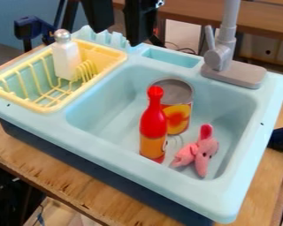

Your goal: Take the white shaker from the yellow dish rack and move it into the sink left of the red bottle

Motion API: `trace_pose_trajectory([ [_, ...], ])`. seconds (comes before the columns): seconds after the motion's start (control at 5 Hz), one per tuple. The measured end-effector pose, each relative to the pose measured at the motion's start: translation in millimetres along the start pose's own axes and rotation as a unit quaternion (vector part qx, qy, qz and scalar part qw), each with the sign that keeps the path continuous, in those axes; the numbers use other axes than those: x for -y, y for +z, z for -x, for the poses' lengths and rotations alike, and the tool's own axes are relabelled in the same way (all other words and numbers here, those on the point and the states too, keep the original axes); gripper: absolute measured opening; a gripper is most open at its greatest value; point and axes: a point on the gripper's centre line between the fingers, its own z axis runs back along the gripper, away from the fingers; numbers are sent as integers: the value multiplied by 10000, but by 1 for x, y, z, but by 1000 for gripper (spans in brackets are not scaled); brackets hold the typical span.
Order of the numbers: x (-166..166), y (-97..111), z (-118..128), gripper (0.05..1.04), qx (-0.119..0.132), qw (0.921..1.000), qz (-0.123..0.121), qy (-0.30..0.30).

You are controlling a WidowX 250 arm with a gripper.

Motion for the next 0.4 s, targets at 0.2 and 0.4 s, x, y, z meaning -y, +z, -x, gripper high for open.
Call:
trace_pose_trajectory([
  [0.2, 0, -7, 1, 1002, -137, 9999, 17, -28],
  [0.4, -28, -7, 3, 1002, -215, 9997, 22, 122],
])
